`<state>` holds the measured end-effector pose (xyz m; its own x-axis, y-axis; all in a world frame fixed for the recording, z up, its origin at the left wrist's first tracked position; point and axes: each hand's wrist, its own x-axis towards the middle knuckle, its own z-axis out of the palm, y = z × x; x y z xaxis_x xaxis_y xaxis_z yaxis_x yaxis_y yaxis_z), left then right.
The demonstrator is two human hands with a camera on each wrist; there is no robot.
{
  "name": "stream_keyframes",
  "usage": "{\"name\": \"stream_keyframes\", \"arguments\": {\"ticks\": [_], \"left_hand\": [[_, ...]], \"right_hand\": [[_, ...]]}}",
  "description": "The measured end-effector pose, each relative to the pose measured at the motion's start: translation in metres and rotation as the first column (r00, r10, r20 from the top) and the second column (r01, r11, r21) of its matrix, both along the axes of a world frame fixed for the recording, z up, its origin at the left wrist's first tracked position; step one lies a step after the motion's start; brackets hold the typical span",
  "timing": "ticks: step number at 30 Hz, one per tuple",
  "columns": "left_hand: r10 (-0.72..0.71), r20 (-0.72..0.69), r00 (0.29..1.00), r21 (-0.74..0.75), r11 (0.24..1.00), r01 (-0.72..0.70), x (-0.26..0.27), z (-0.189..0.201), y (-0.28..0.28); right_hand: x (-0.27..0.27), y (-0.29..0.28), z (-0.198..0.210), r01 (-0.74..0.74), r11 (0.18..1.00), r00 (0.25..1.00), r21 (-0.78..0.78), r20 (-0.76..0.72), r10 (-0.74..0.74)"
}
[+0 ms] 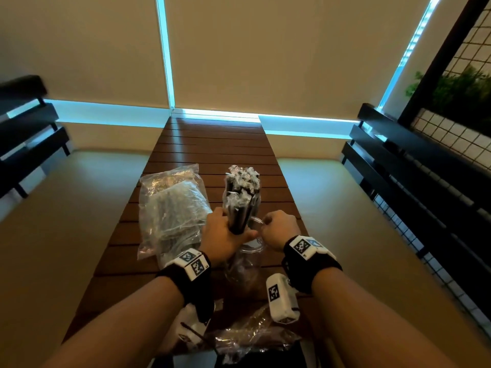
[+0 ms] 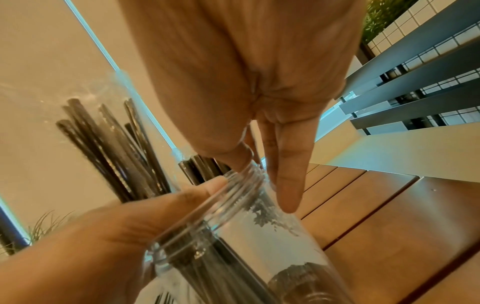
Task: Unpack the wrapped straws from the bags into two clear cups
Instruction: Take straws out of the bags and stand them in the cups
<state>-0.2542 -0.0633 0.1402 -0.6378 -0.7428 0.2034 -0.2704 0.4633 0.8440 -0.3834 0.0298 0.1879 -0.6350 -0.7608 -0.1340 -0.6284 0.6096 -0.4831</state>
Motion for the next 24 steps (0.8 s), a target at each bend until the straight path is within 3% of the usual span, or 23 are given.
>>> {"name": "stream_keyframes", "arguments": {"ticks": [2, 3, 5, 7, 9, 12, 14, 18, 21, 24], "left_hand": [[0.039, 0.078, 0.996, -0.038, 0.999, -0.036, -0.003, -0.011, -0.005], [0.031, 0.115, 0.993, -0.030, 0.999, -0.028, -0.004, -0.009, -0.005], [-0.014, 0.124, 0.992, 0.043, 0.999, 0.009, -0.001, 0.004, 0.001], [-0.027, 0.078, 0.997, 0.082, 0.996, 0.021, 0.000, 0.013, 0.006], [-0.042, 0.043, 0.998, 0.086, 0.996, 0.039, -0.002, 0.017, 0.012], [0.045, 0.071, 0.996, 0.025, 0.999, -0.047, -0.003, 0.014, 0.017], [0.069, 0.086, 0.994, -0.004, 0.998, -0.069, -0.001, 0.007, 0.013], [0.068, 0.077, 0.995, -0.183, 0.982, -0.053, 0.003, 0.001, 0.005], [0.047, 0.018, 0.999, -0.130, 0.991, -0.044, 0.011, 0.002, -0.003], [-0.110, 0.029, 0.994, -0.046, 0.993, 0.111, 0.020, 0.012, -0.012]], "right_hand": [[0.003, 0.002, 0.005, 0.022, 0.997, 0.999, -0.072, -0.042, -0.025], [0.006, 0.003, 0.009, 0.047, 0.981, 0.995, -0.190, -0.073, -0.062], [0.017, 0.003, 0.028, 0.040, 0.858, 0.987, -0.511, -0.115, -0.114], [0.032, 0.000, 0.047, -0.142, 0.692, 0.982, -0.708, -0.191, 0.006], [0.042, -0.006, 0.055, -0.366, 0.647, 0.927, -0.668, -0.320, 0.194], [0.049, -0.015, 0.039, -0.534, 0.747, 0.841, -0.396, -0.340, 0.421], [0.049, -0.019, 0.016, -0.541, 0.763, 0.839, -0.353, -0.281, 0.465], [0.042, -0.027, -0.008, -0.448, 0.766, 0.893, -0.461, -0.197, 0.404], [0.040, -0.029, -0.008, -0.455, 0.790, 0.889, -0.412, -0.158, 0.430], [0.039, -0.028, -0.004, -0.497, 0.786, 0.866, -0.368, -0.166, 0.471]]}}
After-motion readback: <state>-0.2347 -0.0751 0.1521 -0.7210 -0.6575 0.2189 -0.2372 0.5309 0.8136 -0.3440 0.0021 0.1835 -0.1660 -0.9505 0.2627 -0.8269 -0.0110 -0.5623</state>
